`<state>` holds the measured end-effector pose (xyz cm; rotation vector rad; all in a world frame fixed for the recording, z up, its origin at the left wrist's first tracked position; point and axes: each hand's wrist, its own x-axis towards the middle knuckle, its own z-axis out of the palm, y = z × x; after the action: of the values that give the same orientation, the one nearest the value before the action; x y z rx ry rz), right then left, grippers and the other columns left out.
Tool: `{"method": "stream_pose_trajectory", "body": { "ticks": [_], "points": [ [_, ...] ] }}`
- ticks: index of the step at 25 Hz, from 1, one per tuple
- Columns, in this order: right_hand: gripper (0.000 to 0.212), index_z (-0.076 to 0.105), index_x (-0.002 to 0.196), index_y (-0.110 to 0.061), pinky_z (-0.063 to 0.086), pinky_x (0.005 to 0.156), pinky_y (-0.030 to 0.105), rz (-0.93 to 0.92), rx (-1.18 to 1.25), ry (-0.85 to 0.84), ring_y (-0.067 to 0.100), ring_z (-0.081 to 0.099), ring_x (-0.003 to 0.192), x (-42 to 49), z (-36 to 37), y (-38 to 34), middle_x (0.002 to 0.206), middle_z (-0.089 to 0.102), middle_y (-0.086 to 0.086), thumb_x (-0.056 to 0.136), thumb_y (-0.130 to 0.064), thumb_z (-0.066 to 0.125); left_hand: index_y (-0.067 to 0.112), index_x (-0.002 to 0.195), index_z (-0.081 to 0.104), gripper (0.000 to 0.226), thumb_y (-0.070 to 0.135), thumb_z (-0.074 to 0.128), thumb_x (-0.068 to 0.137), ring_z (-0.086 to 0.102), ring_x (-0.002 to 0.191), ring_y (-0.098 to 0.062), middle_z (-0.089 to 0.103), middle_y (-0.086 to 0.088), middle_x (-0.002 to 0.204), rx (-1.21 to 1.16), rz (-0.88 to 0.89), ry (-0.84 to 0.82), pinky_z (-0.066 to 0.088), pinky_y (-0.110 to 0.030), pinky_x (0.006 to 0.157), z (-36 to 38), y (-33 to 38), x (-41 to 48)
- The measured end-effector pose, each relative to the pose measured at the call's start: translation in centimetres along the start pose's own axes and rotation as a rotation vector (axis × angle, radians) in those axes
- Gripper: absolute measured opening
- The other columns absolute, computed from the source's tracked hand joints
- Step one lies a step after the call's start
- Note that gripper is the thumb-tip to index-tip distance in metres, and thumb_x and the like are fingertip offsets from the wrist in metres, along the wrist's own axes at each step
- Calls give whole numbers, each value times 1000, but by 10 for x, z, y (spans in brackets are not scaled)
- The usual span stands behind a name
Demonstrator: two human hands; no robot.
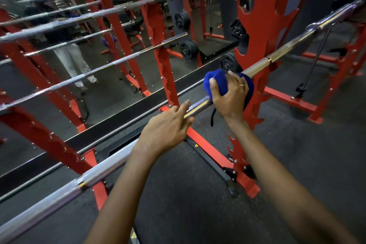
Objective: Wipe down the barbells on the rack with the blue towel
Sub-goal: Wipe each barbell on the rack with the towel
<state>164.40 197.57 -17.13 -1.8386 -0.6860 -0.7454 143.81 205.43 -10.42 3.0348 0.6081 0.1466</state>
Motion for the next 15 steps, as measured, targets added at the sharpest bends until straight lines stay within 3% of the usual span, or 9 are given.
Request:
{"method": "stream_pose_trajectory", "body": {
  "ticks": [2, 4, 7, 9, 11, 13, 15],
  "points": [
    [50, 71, 109, -5, 34, 114, 49, -178, -21, -68, 28, 63, 119, -4, -3, 6, 115, 73, 12, 96, -51, 55, 28, 158, 20, 57, 51, 27, 106, 61, 115, -26, 54, 1, 139, 19, 18, 44, 50, -42, 83, 1, 4, 1],
    [50, 69, 112, -2, 39, 112, 50, -200, -5, -71, 31, 64, 118, 6, -6, 29, 117, 72, 16, 99, -49, 55, 29, 156, 23, 56, 53, 26, 106, 63, 110, -25, 56, 1, 132, 64, 17, 89, 49, -40, 76, 5, 7, 0],
    [50, 65, 121, 2, 36, 117, 47, 175, 90, 53, 37, 55, 131, 34, -1, 38, 128, 66, 22, 99, -42, 59, 31, 149, 30, 53, 59, 21, 104, 59, 114, -27, 55, -2, 127, 11, -45, 63, 48, -42, 79, 3, 11, -1],
    [55, 49, 141, 3, 29, 120, 35, 443, 336, 85, 32, 44, 141, 33, 0, 17, 147, 51, 22, 101, -34, 59, 31, 141, 37, 56, 65, 15, 102, 53, 122, -31, 54, -5, 130, -78, -116, -79, 45, -45, 89, -2, 13, 10],
    [51, 41, 147, -4, 34, 110, 25, 736, 692, 139, 20, 49, 132, 17, 3, -9, 147, 51, 14, 105, -31, 53, 26, 129, 46, 59, 66, 13, 100, 52, 123, -32, 56, -9, 127, -118, -146, -118, 42, -46, 94, -1, 15, 20],
    [50, 50, 139, -12, 44, 105, 32, 973, 882, 153, 17, 61, 120, -2, 8, -26, 134, 62, 4, 104, -48, 48, 23, 120, 51, 55, 61, 15, 103, 56, 118, -31, 61, -9, 120, -46, -99, 18, 43, -44, 90, 4, 16, 19],
    [63, 58, 129, -11, 54, 99, 42, 1129, 974, 100, 24, 68, 109, -16, 9, -34, 125, 69, 11, 99, -65, 44, 21, 126, 52, 51, 54, 18, 106, 58, 114, -29, 61, -8, 123, 11, -51, 150, 45, -42, 89, 10, 17, 16]
  ]
}}
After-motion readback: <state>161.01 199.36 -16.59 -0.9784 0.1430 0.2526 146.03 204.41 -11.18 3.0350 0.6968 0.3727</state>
